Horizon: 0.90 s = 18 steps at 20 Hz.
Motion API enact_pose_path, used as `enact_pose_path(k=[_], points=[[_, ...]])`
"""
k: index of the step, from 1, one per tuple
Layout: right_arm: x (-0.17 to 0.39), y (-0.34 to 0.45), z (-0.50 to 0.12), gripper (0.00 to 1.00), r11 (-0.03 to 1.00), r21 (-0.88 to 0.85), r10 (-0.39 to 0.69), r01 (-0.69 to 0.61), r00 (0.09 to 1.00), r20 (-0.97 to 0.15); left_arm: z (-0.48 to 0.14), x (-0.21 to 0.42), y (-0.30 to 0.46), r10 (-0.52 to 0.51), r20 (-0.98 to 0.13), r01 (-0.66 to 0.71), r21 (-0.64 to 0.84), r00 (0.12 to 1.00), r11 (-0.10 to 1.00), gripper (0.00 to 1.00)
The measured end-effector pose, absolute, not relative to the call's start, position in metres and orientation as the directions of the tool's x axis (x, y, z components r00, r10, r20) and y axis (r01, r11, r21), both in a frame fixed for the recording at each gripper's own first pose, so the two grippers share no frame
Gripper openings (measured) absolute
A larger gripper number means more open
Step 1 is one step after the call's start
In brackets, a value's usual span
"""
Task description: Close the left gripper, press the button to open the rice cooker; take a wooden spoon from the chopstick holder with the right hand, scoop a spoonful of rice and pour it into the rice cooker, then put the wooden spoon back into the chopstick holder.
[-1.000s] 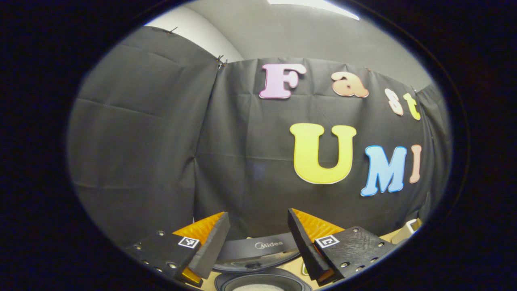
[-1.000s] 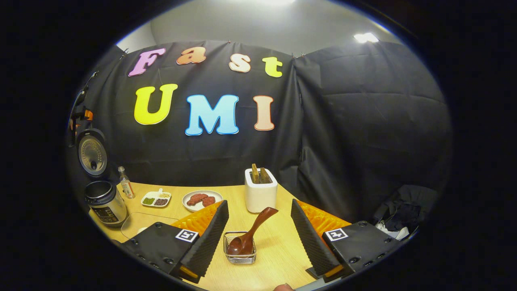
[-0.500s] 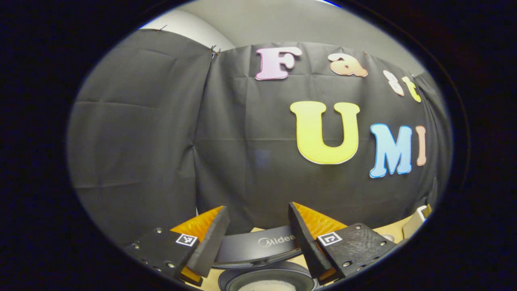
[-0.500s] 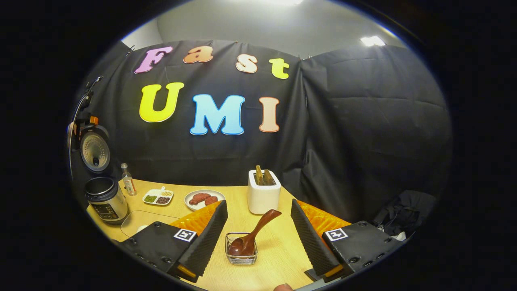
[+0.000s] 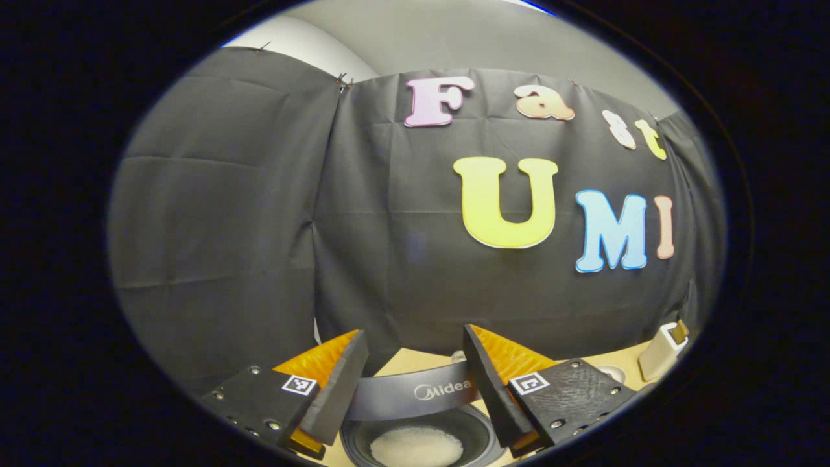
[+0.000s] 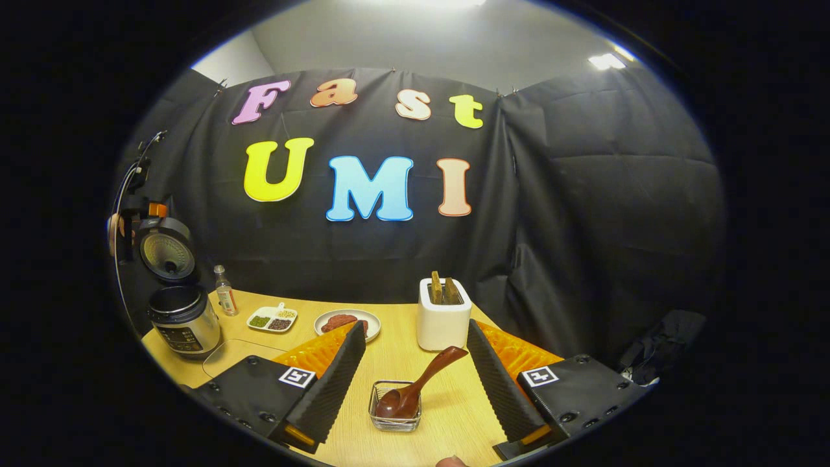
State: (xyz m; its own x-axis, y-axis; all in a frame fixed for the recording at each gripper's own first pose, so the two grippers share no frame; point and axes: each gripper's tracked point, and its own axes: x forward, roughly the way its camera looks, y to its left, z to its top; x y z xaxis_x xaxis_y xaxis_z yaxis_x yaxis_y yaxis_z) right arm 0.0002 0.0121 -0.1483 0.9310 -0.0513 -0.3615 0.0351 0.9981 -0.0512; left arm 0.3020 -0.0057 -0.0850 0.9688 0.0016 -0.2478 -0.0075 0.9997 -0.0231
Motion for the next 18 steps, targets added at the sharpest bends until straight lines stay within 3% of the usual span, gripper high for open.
enact_pose_path(k=[18], points=[[0.009,0.0,-0.153,1.0,0.996,-0.039,0.062,-0.082,0.925,-0.375,-0.19,0.193,-0.043,-0.034,-0.375,0.027,-0.026,0.927,0.999,0.92]])
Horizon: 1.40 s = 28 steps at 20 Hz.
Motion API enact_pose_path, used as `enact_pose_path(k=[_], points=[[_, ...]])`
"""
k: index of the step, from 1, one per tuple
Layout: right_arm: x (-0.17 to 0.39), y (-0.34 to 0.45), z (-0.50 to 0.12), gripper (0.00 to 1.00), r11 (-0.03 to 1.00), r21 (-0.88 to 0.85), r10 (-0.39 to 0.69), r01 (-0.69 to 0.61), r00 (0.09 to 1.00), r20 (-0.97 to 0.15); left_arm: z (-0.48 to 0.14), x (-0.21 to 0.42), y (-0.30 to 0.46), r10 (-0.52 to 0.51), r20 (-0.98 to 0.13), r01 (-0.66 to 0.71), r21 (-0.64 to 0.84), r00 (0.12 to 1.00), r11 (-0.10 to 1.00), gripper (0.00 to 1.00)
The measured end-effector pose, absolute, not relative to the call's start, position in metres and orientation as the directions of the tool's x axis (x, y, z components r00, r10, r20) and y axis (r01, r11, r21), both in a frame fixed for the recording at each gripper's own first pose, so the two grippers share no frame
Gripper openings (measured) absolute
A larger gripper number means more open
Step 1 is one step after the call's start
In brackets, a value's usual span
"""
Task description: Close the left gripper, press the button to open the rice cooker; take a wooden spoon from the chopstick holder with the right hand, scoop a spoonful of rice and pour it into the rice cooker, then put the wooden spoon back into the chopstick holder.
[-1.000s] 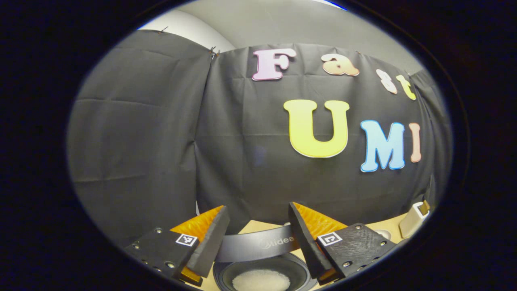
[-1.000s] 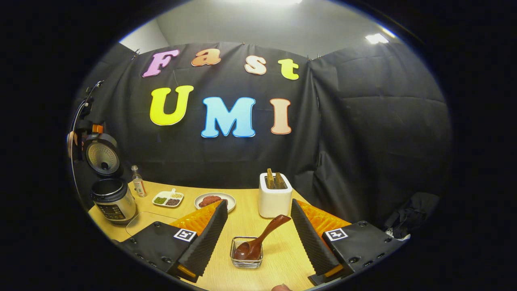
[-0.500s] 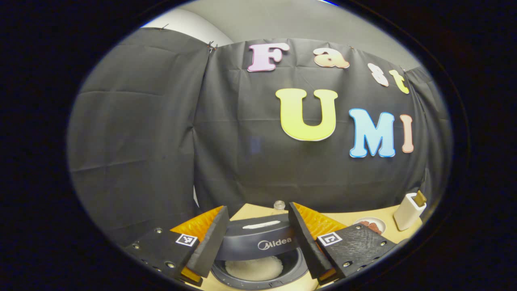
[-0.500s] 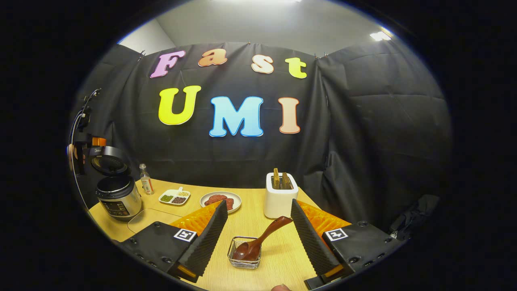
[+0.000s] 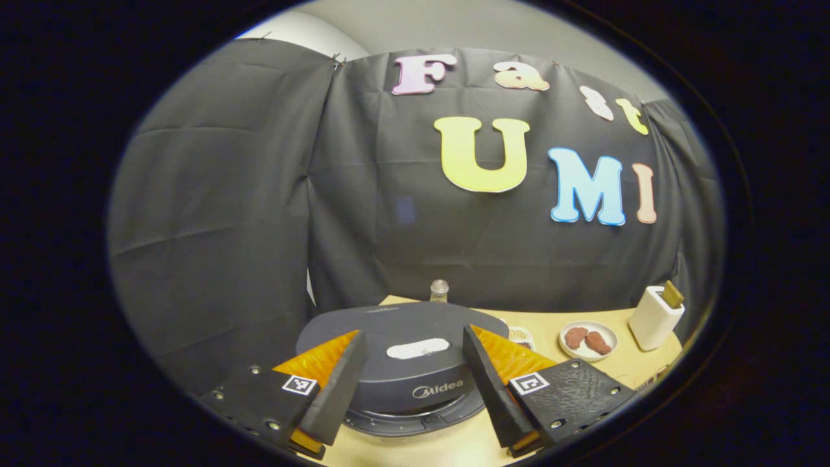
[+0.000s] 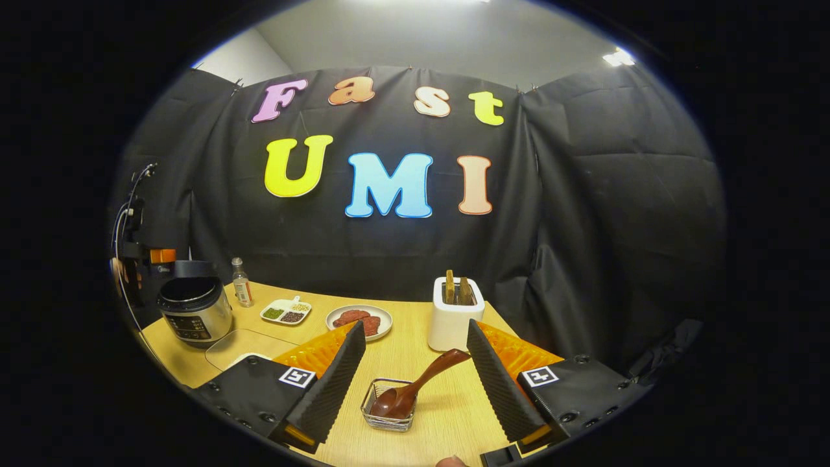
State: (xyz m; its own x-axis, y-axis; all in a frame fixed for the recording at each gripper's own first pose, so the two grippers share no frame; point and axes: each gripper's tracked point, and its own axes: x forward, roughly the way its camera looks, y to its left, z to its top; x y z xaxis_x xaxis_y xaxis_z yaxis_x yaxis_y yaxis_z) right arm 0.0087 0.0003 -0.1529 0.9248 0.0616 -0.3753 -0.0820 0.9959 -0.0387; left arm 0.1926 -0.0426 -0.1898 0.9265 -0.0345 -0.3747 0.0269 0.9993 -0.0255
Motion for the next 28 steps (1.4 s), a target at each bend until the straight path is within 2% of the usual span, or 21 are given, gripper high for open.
enact_pose_path(k=[12,20,24,26,28], points=[[0.008,-0.008,-0.156,1.0,0.995,-0.063,0.042,-0.072,0.921,-0.388,-0.247,0.168,-0.051,-0.025,-0.366,0.037,0.027,0.93,0.999,0.92],[0.013,0.0,-0.157,0.99,0.996,-0.061,0.043,-0.072,0.922,-0.385,-0.252,0.164,-0.051,-0.013,-0.262,0.025,0.044,0.965,0.999,0.94],[0.018,0.008,-0.156,0.99,0.995,-0.046,0.069,-0.094,0.92,-0.385,-0.259,0.161,-0.053,-0.021,-0.278,0.03,0.026,0.96,0.999,0.94],[0.022,0.011,-0.148,1.0,0.993,-0.042,0.087,-0.11,0.926,-0.367,-0.255,0.162,-0.056,-0.025,-0.298,0.048,0.069,0.954,0.996,0.92],[0.027,0.015,-0.138,1.0,0.991,-0.033,0.113,-0.132,0.935,-0.337,-0.234,0.157,-0.06,-0.03,-0.293,0.046,0.05,0.956,0.998,0.92]])
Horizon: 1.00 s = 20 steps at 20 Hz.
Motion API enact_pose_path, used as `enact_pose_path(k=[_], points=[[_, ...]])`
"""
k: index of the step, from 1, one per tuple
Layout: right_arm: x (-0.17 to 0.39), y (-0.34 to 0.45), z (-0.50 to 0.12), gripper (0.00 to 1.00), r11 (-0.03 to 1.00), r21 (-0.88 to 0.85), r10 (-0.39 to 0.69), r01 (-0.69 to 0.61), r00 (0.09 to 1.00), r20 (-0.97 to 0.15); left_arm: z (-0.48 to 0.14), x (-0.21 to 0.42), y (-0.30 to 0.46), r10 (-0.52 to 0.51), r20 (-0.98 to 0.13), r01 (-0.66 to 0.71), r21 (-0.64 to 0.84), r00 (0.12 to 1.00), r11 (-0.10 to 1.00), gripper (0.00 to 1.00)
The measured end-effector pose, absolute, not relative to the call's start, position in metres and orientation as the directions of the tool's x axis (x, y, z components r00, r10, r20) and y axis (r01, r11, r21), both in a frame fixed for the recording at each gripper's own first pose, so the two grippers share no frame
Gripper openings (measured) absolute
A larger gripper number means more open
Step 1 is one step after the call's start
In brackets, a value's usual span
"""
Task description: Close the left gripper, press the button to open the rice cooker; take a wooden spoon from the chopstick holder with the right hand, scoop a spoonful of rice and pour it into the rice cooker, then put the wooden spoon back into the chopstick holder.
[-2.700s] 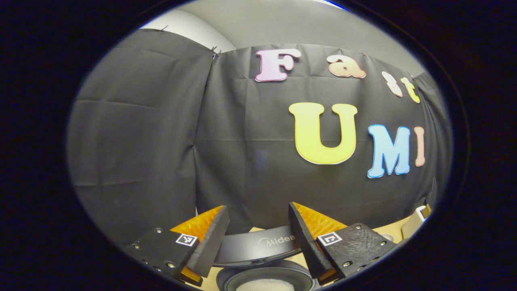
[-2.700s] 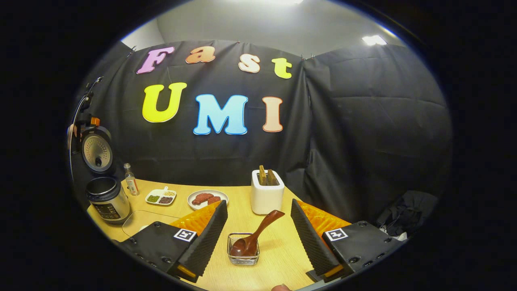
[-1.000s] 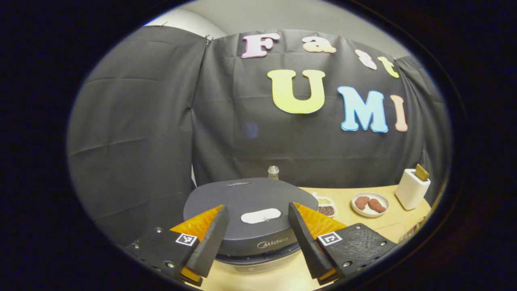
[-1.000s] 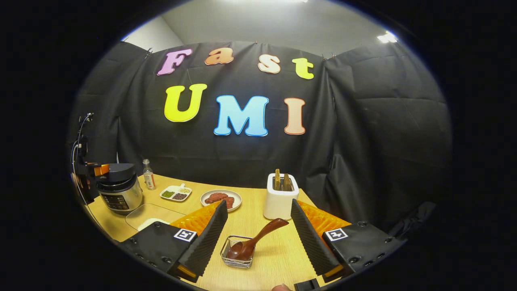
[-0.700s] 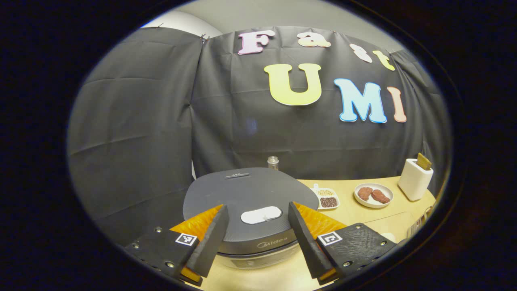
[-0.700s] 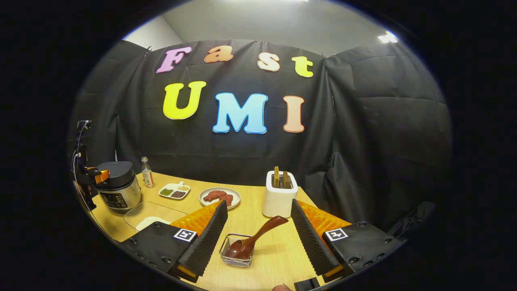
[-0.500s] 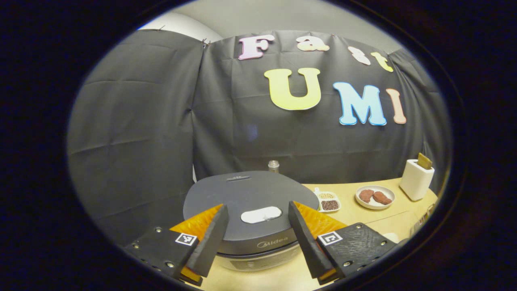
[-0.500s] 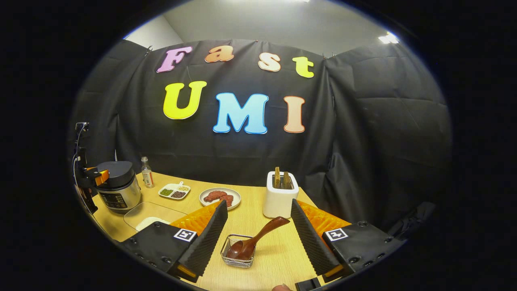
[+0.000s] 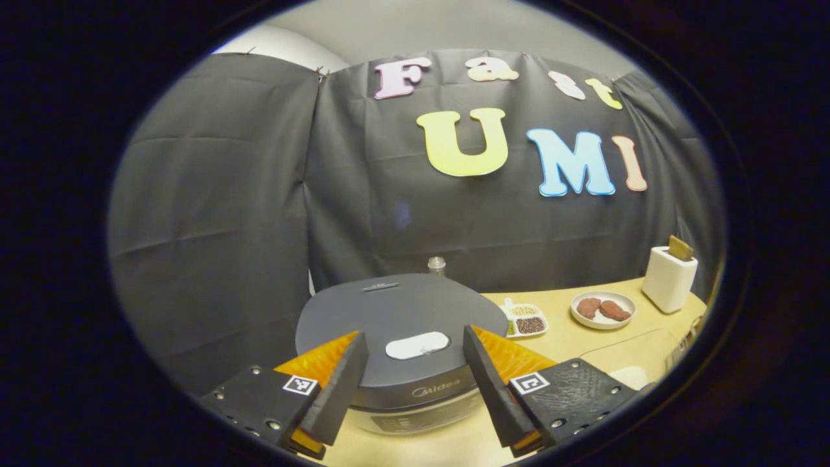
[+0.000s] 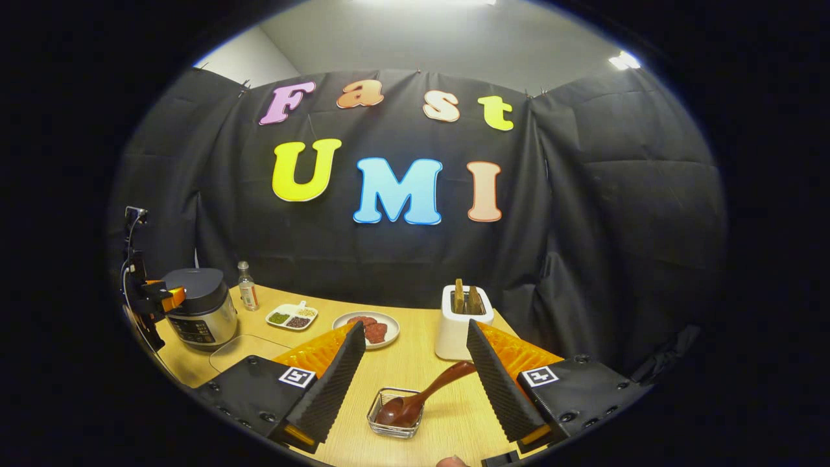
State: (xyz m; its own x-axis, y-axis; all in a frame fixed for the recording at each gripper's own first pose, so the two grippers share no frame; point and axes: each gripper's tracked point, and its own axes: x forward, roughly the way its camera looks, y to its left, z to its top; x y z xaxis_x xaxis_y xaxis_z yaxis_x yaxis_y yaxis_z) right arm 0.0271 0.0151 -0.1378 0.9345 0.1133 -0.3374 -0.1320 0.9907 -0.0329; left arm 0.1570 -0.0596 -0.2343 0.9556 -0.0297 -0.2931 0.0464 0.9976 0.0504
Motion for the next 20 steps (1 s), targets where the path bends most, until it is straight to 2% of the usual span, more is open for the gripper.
enact_pose_path(k=[2,5,6,8,9,13,14,15,16,20], points=[[0.033,0.019,-0.129,0.99,0.987,-0.017,0.144,-0.157,0.941,-0.308,-0.199,0.146,-0.064,-0.03,-0.259,0.036,0.018,0.965,0.999,0.89],[0.037,0.029,-0.12,0.99,0.977,0.03,0.214,-0.213,0.94,-0.266,-0.145,0.116,-0.064,-0.011,-0.192,0.015,0.018,0.981,1.0,0.89],[0.036,0.033,-0.119,0.96,0.97,0.039,0.24,-0.239,0.936,-0.257,-0.127,0.104,-0.063,-0.011,-0.167,0.015,0.019,0.986,1.0,0.88],[0.038,0.036,-0.114,0.96,0.958,0.038,0.284,-0.284,0.928,-0.242,-0.089,0.08,-0.061,-0.01,-0.12,0.012,0.017,0.993,1.0,0.89],[0.04,0.036,-0.109,0.99,0.954,0.035,0.298,-0.298,0.926,-0.231,-0.072,0.07,-0.06,-0.009,-0.098,0.01,0.01,0.995,1.0,0.89],[0.044,0.038,-0.087,0.99,0.952,0.065,0.307,-0.3,0.933,-0.187,-0.035,0.039,-0.056,-0.026,-0.057,0.025,-0.013,0.998,1.0,0.88],[0.045,0.039,-0.083,0.95,0.954,0.067,0.301,-0.293,0.938,-0.172,-0.027,0.034,-0.052,-0.031,-0.049,0.031,-0.014,0.998,0.999,0.88],[0.046,0.039,-0.079,0.99,0.957,0.065,0.288,-0.281,0.944,-0.16,-0.022,0.029,-0.049,-0.039,-0.042,0.038,-0.015,0.998,0.999,0.88],[0.046,0.039,-0.075,0.95,0.962,0.068,0.274,-0.266,0.95,-0.151,-0.017,0.025,-0.046,-0.046,-0.039,0.045,-0.017,0.998,0.999,0.88],[0.042,0.05,-0.057,0.99,0.965,0.092,0.254,-0.246,0.962,-0.102,-0.003,0.017,-0.036,-0.069,-0.016,0.069,-0.008,0.998,0.998,0.89]])
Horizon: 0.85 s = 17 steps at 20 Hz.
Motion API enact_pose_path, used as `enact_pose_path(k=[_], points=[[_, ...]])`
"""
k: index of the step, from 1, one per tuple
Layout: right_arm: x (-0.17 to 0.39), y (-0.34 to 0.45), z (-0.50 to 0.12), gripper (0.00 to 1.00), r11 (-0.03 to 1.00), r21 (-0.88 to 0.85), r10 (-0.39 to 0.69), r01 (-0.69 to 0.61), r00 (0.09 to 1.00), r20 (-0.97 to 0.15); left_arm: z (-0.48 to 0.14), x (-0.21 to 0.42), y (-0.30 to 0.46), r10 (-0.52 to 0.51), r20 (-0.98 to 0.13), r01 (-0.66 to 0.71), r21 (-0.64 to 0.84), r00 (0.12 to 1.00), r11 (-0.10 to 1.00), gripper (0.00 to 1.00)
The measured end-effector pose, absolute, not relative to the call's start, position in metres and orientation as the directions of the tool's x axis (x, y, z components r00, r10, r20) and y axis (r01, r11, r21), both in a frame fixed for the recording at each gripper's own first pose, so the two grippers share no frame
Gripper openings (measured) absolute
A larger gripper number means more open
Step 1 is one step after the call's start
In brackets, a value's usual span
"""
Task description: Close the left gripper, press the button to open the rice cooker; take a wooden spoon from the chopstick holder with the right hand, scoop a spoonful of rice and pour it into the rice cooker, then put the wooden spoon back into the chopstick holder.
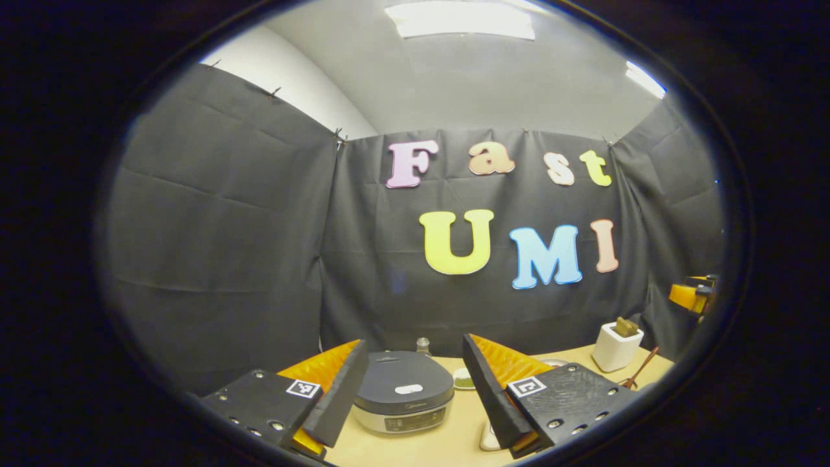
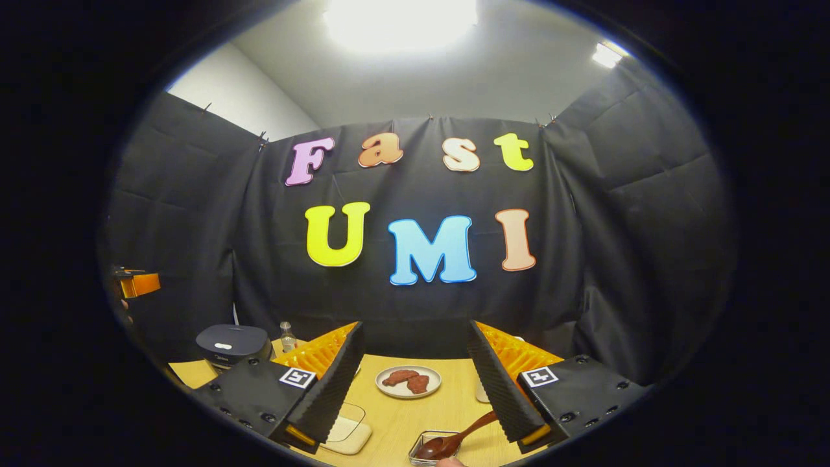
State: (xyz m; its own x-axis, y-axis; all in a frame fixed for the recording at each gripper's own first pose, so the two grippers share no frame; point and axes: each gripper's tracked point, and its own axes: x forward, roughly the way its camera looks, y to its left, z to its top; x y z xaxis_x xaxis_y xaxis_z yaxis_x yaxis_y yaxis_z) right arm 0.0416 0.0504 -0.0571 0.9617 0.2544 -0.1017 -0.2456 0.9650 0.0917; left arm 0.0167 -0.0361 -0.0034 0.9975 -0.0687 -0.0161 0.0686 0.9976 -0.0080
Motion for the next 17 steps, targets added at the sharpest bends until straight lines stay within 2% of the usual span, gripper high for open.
enact_pose_path(k=[1,2,4,5,7,8,9,17], points=[[0.041,0.052,-0.054,0.95,0.966,0.09,0.249,-0.24,0.964,-0.093,-0.002,0.015,-0.035,-0.074,-0.012,0.074,-0.009,0.997,0.997,0.88],[0.048,0.051,-0.047,0.99,0.967,0.09,0.246,-0.239,0.965,-0.087,0.0,0.014,-0.034,-0.081,-0.009,0.081,-0.016,0.997,0.997,0.89],[0.044,0.055,-0.042,0.95,0.968,0.087,0.243,-0.236,0.967,-0.077,0.002,0.014,-0.032,-0.087,-0.008,0.087,-0.035,0.996,0.996,0.89],[0.04,0.056,-0.043,0.99,0.968,0.084,0.243,-0.237,0.967,-0.075,0.003,0.014,-0.029,-0.085,-0.007,0.085,-0.041,0.996,0.996,0.88],[0.035,0.058,-0.041,0.99,0.968,0.08,0.243,-0.237,0.967,-0.074,0.005,0.014,-0.026,-0.083,-0.003,0.083,-0.052,0.997,0.995,0.89],[0.035,0.06,-0.04,0.95,0.969,0.081,0.241,-0.235,0.968,-0.075,0.006,0.013,-0.024,-0.082,-0.002,0.082,-0.058,0.997,0.995,0.88],[0.035,0.06,-0.04,0.99,0.969,0.082,0.241,-0.235,0.968,-0.076,0.007,0.011,-0.022,-0.082,-0.001,0.082,-0.061,0.997,0.995,0.88],[0.032,0.06,-0.037,0.99,0.97,0.085,0.235,-0.228,0.969,-0.079,0.013,0.007,-0.013,-0.069,0.008,0.07,-0.054,0.998,0.996,0.89]])
